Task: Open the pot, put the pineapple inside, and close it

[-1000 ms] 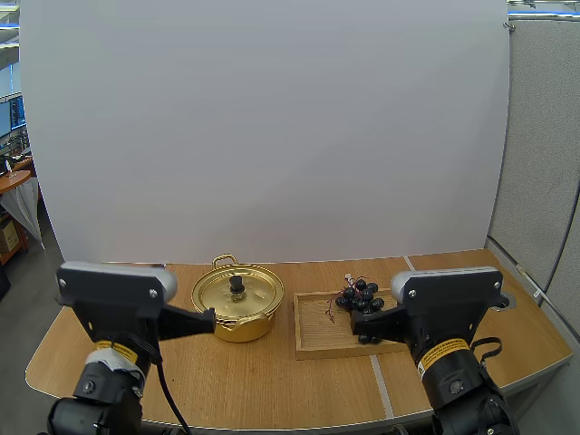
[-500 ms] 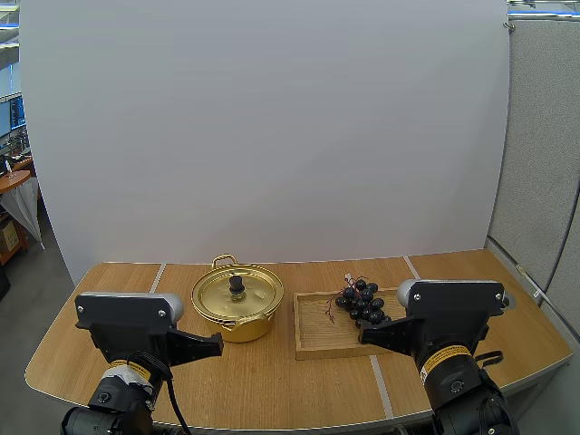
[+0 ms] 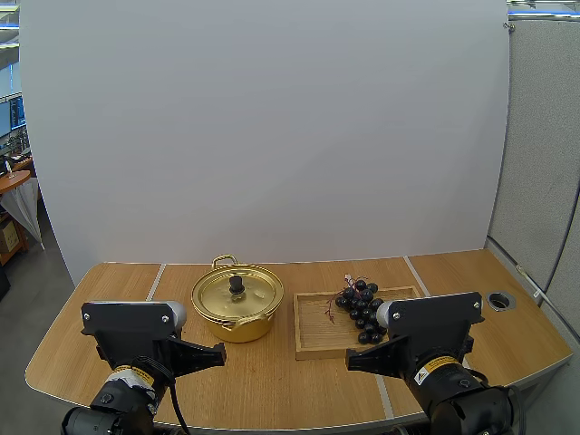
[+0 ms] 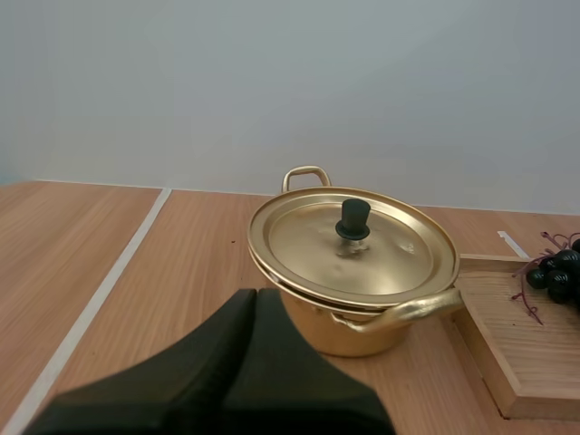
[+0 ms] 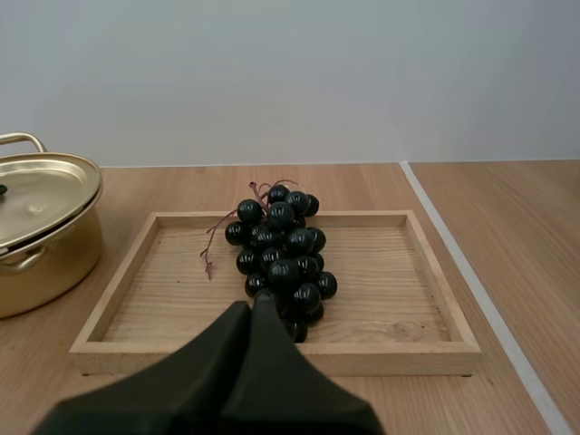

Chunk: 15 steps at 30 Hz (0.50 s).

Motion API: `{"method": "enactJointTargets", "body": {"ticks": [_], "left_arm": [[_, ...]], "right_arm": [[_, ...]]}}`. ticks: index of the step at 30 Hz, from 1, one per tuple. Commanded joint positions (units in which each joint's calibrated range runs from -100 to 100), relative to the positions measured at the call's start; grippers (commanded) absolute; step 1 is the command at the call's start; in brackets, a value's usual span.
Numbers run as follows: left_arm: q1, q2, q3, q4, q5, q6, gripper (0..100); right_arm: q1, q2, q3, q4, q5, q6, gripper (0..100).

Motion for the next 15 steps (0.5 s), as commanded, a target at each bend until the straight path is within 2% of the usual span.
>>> {"method": "enactJointTargets", "body": {"ticks": [1, 15], "left_arm": [[-0.11, -0.17, 0.06, 0.46, 0.07, -0.61, 0], [-0.11, -0.17, 0.06, 0.46, 0.76, -0.61, 0]], "right_arm": [[-0.21, -0.33, 0.0, 1.89, 0.3, -1.51, 0], [-0.76, -0.33, 0.0, 2.28, 0.73, -1.51, 0]]}}
